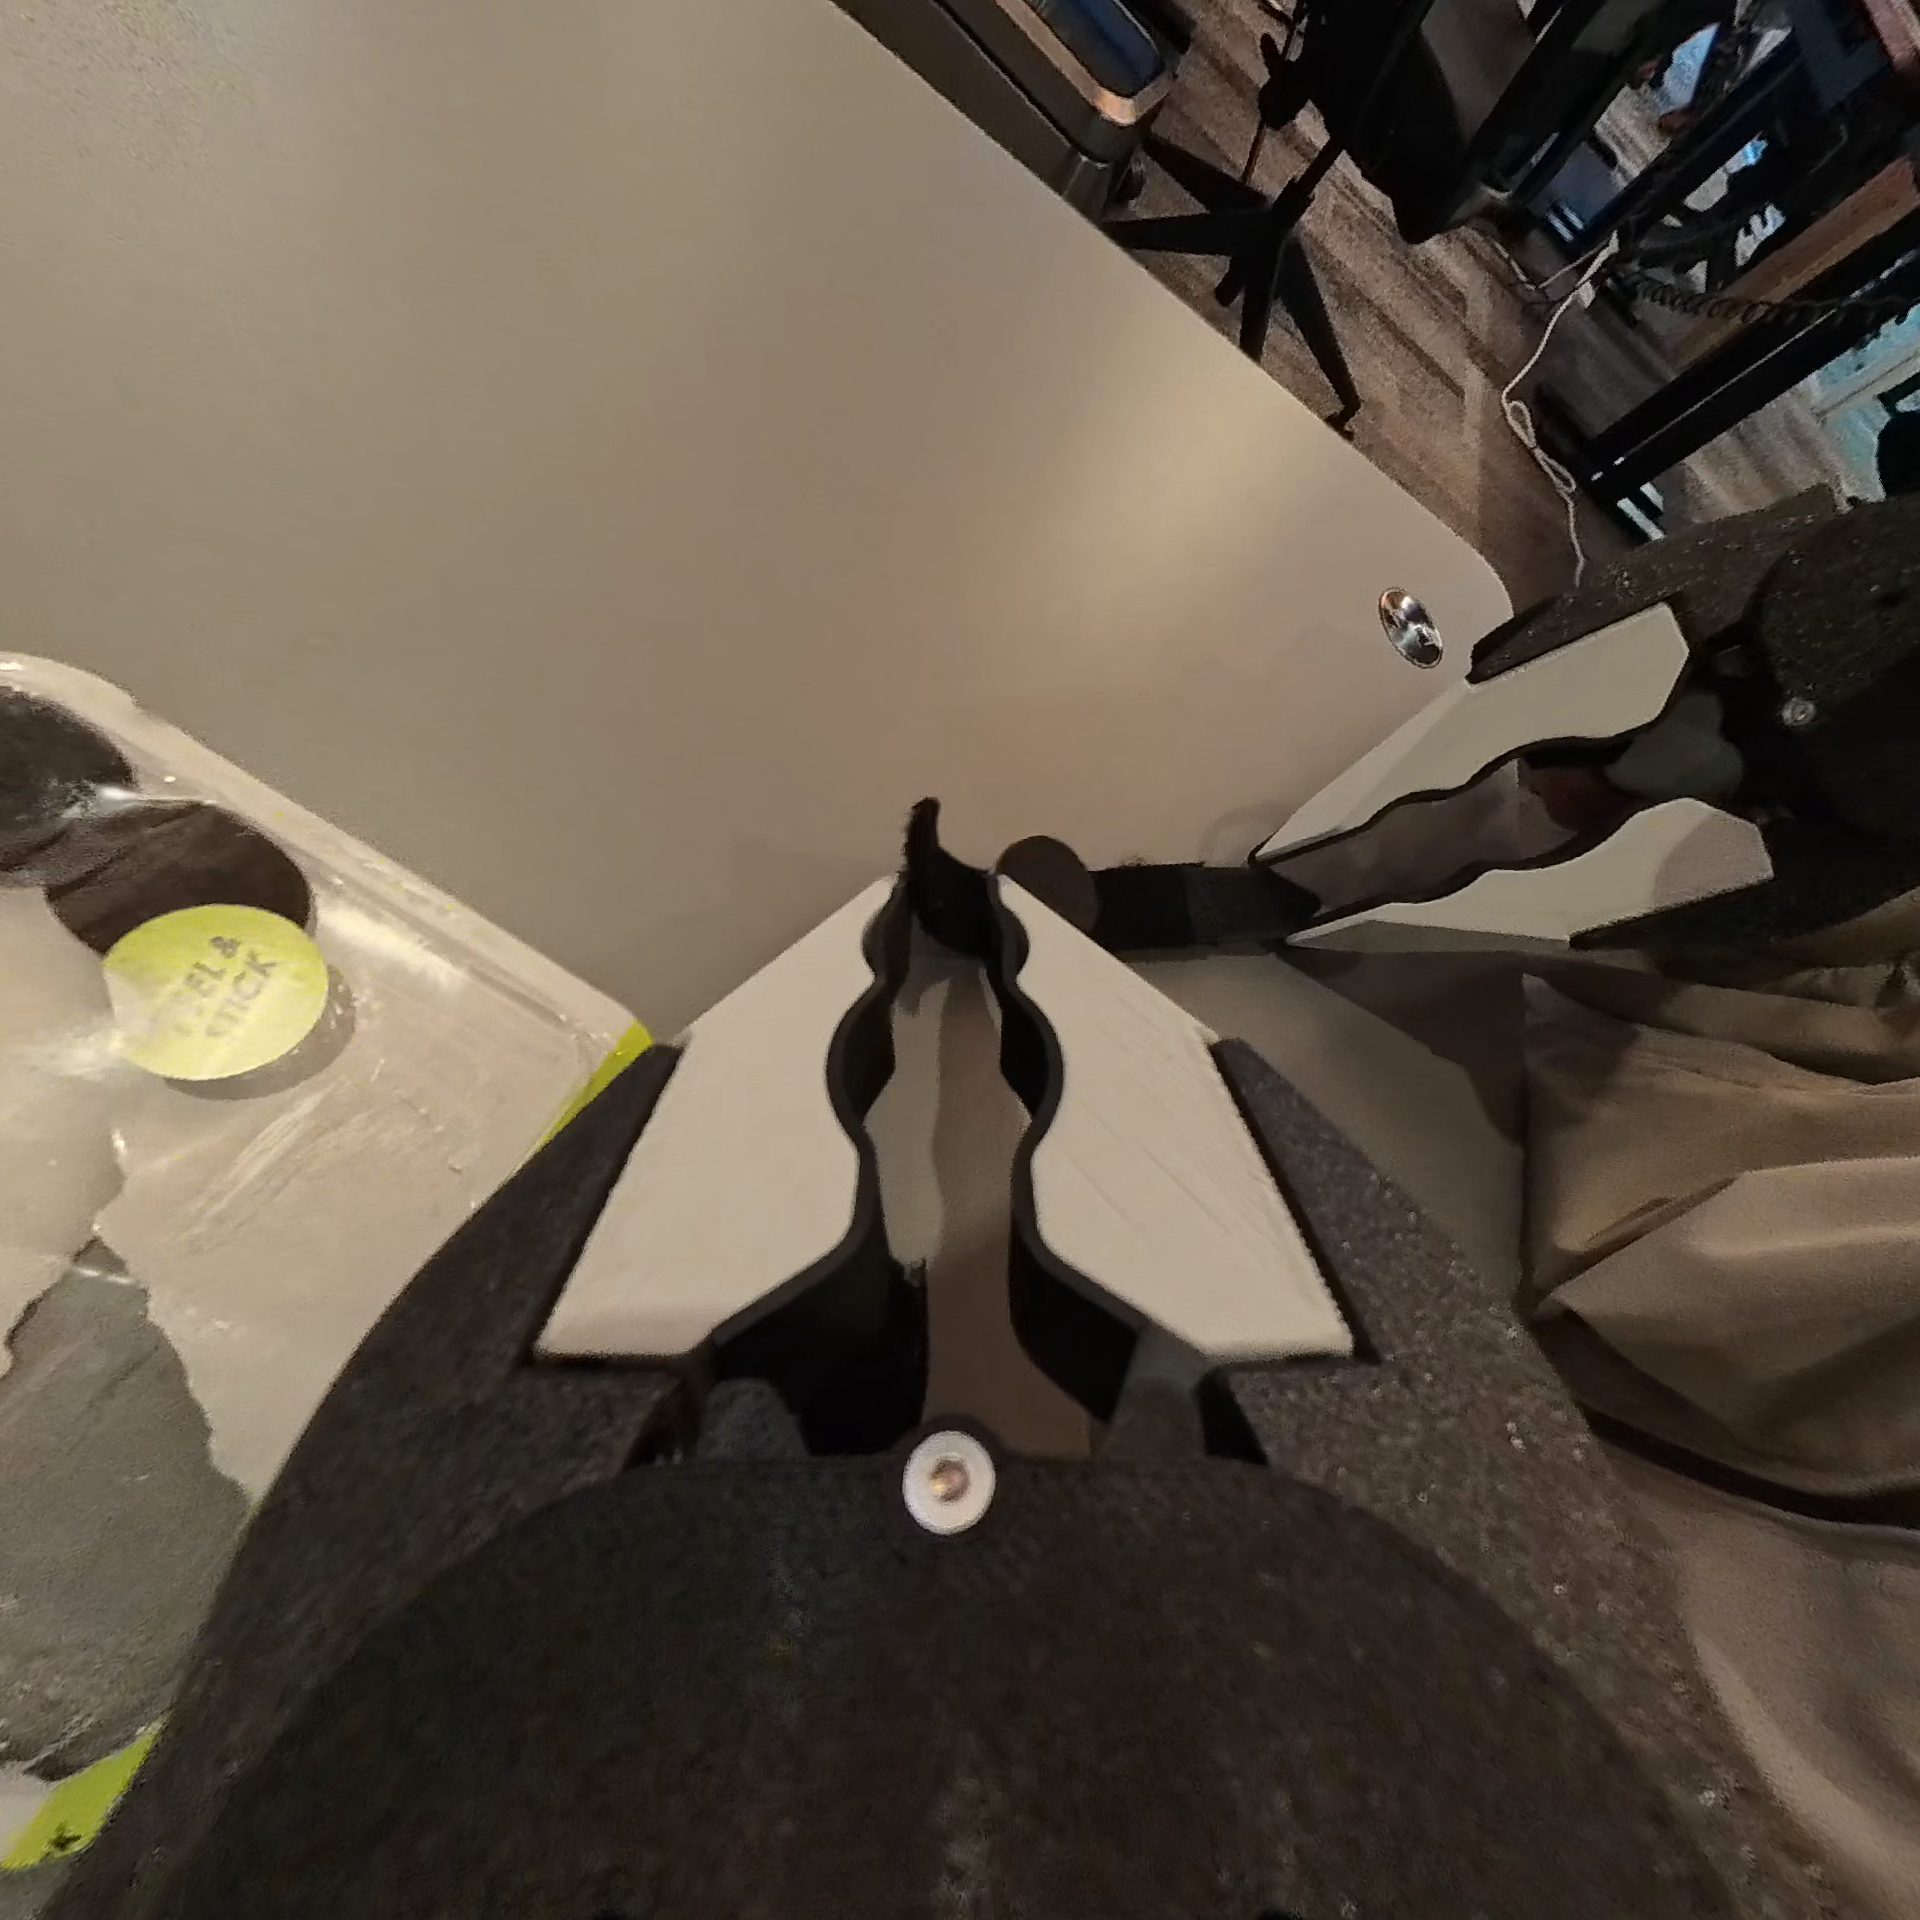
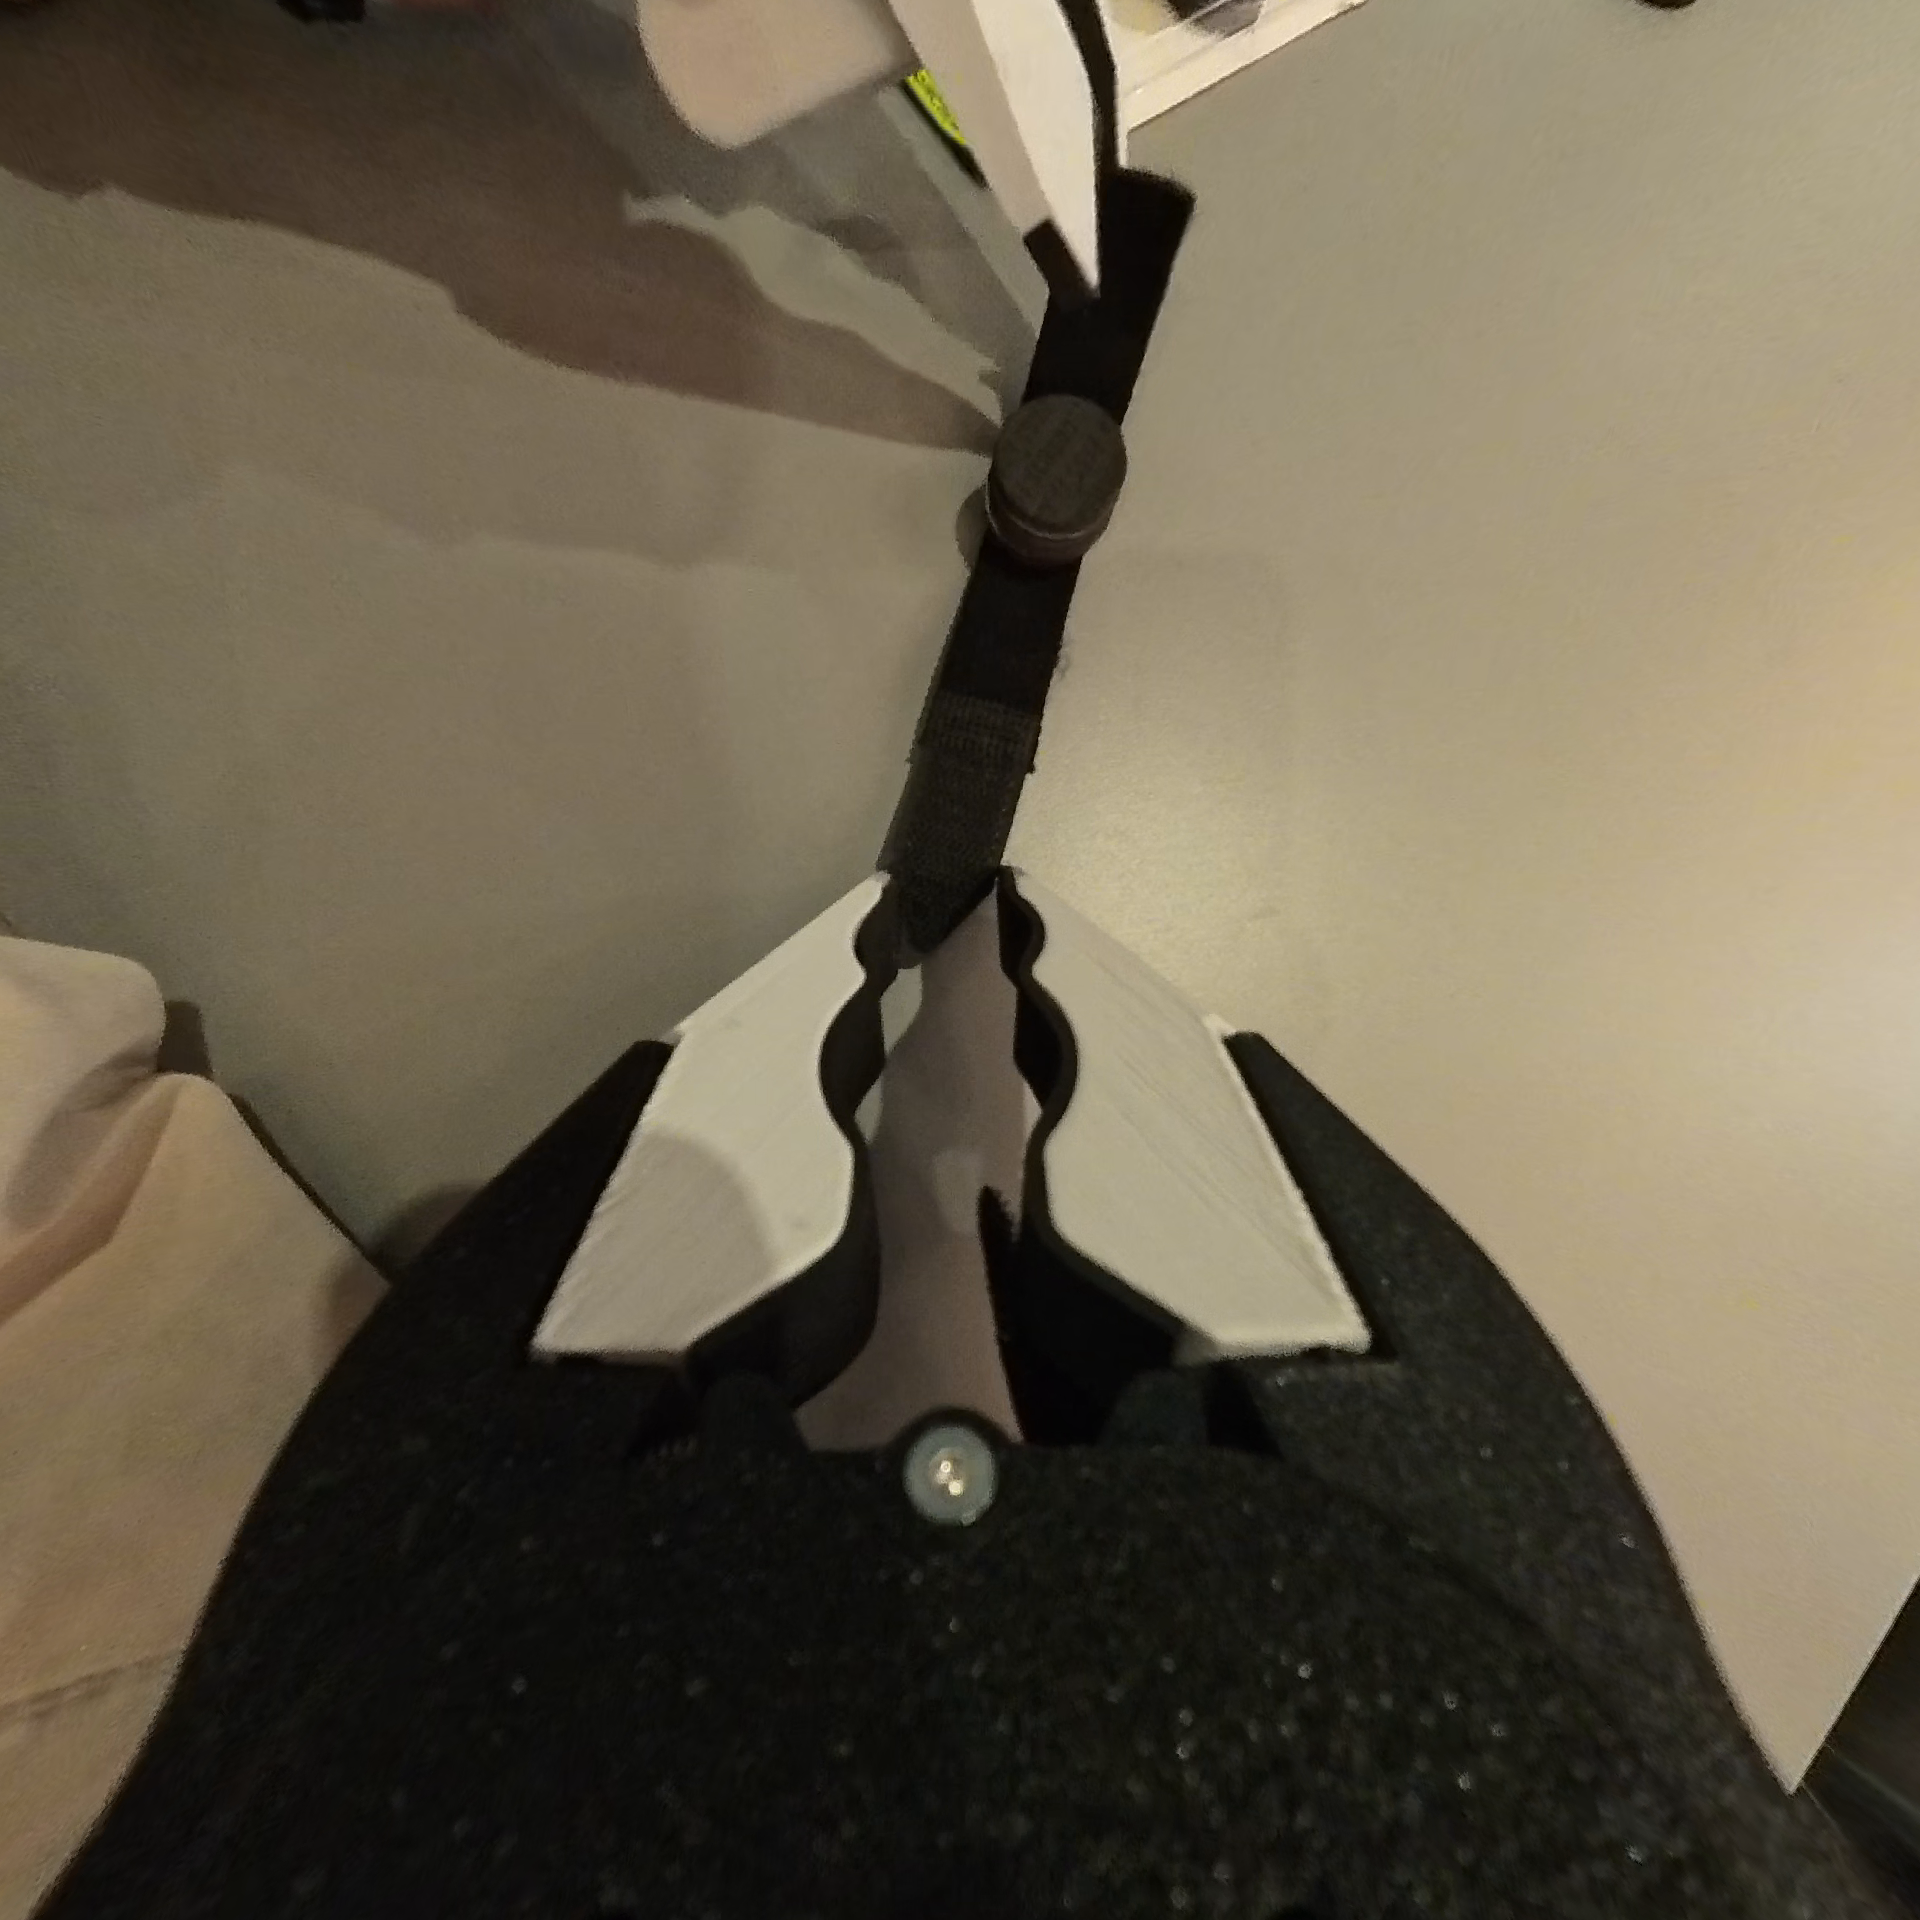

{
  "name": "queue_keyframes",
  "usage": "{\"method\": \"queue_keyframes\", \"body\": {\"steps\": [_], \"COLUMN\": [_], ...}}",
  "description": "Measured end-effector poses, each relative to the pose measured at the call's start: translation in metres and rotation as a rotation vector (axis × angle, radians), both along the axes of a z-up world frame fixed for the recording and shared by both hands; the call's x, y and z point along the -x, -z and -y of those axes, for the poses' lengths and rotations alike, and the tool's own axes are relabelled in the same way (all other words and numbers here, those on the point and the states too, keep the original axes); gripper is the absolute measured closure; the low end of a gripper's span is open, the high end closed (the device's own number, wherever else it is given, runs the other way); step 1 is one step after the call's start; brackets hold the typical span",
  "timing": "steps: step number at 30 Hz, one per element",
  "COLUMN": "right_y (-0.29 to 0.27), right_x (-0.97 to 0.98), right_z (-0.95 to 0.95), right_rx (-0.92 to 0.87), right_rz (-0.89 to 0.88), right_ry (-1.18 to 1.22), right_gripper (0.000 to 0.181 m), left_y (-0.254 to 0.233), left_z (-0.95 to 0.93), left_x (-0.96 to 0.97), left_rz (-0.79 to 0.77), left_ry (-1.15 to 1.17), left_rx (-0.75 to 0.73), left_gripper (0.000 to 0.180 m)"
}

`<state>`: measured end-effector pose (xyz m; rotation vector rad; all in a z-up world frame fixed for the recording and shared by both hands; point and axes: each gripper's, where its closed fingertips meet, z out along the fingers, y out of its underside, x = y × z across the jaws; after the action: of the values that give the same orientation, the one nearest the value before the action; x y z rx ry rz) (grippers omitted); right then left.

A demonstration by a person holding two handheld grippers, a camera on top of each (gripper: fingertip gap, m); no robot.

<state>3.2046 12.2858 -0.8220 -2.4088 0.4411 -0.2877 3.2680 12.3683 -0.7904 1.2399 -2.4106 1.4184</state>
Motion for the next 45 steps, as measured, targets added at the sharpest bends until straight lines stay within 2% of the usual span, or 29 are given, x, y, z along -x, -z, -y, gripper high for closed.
{"method": "queue_keyframes", "body": {"steps": [12, 28, 37, 45], "right_y": [-0.022, -0.043, -0.038, -0.036], "right_x": [-0.006, -0.036, -0.046, -0.046], "right_z": [-0.012, -0.04, -0.054, -0.059], "right_rx": [-0.031, -0.116, -0.131, -0.097], "right_rz": [0.038, 0.155, 0.092, 0.077], "right_ry": [0.0, -0.008, -0.08, -0.117], "right_gripper": [0.163, 0.164, 0.164, 0.164], "left_y": [-0.005, -0.001, -0.001, -0.004], "left_z": [0.02, 0.029, 0.025, 0.002], "left_x": [0.019, 0.028, 0.027, 0.027], "left_rz": [0.136, 0.128, 0.089, 0.058], "left_ry": [0.142, 0.181, 0.186, 0.202], "left_rx": [-0.063, -0.07, -0.033, 0.003], "left_gripper": [0.169, 0.161, 0.162, 0.154]}}
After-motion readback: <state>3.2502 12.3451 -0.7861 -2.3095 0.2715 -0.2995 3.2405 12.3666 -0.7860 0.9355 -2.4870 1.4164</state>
